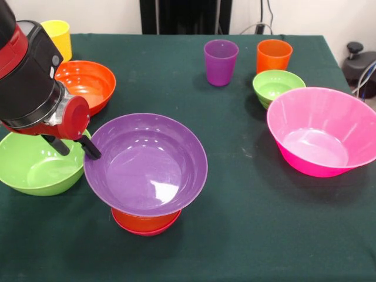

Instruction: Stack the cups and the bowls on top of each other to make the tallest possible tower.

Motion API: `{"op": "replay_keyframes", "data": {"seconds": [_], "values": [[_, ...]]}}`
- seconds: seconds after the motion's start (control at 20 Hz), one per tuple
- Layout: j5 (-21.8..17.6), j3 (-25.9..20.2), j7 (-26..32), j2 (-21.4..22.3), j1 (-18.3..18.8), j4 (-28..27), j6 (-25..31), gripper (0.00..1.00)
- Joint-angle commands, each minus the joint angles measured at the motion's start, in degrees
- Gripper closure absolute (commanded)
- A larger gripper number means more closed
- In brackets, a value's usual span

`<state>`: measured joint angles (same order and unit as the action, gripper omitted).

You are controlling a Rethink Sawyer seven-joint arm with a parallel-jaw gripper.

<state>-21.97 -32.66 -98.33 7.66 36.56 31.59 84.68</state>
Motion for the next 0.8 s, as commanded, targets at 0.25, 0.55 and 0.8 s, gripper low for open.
{"op": "replay_keyframes", "data": {"seconds": [0.25,0.55,0.8], "values": [[-4.38,0.50,18.83,-0.56,-0.33,1.31,3.19,0.00],[-4.74,0.60,19.30,-0.57,-0.02,0.64,4.04,0.00],[-4.62,0.84,19.36,-0.62,0.41,1.28,3.42,0.00]]}}
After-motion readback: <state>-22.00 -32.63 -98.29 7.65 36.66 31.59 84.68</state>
